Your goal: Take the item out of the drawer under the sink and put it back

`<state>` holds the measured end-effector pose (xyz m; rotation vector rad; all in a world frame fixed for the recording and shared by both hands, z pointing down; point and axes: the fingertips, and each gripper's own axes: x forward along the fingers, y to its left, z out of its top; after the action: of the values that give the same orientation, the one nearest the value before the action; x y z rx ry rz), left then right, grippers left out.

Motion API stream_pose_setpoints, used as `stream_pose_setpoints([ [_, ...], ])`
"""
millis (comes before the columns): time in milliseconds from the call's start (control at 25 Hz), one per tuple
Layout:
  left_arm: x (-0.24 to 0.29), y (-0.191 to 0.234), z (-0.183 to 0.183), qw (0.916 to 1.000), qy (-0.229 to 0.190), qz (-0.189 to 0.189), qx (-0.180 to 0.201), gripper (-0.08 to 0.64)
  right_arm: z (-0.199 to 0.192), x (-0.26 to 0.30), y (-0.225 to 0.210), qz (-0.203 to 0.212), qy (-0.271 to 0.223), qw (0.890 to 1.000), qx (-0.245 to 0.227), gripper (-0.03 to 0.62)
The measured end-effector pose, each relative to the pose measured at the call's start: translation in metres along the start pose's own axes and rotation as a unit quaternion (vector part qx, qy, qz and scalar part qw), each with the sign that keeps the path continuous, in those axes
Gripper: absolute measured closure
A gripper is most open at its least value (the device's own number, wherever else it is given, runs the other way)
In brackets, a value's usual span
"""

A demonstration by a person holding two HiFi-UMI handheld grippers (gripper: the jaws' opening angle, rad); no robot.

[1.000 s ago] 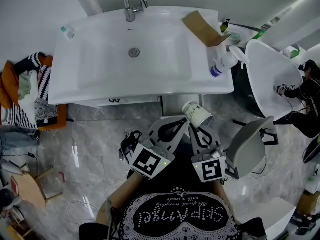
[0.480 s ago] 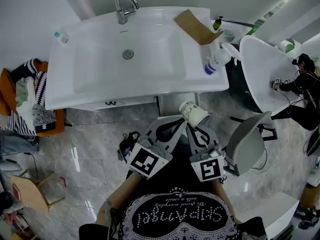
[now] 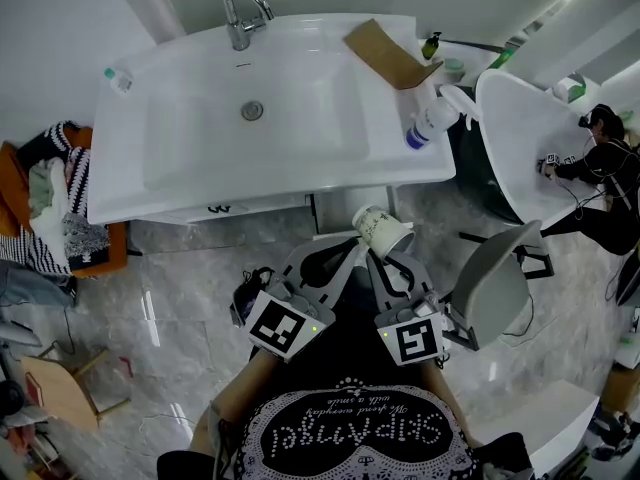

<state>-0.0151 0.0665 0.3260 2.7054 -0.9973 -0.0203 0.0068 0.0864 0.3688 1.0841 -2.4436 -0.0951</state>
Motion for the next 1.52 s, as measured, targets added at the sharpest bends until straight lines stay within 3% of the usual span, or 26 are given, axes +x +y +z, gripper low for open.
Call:
stream_pose_setpoints([
  [560,-0.01,0.018,0.004,0.9988,-0.018,0.035,-0.03,0.557,-0.011,-0.004,-0.005,-0.007,0.027,1.0,-0.012,0.566],
  [1080,-0.029,0.025,-0.007,0.9983,0.0,0.044,-0.038,0.557,-0.032,0.002,-0.005,-0.006,0.086,0.988,-0.129,0.567],
  [1520,-0.037,0.021,-0.026,0.9945,0.036,0.053,-0.083,0.557,-0.085,0.024,-0.004,0.034,0.145,0.977,-0.155,0.566],
])
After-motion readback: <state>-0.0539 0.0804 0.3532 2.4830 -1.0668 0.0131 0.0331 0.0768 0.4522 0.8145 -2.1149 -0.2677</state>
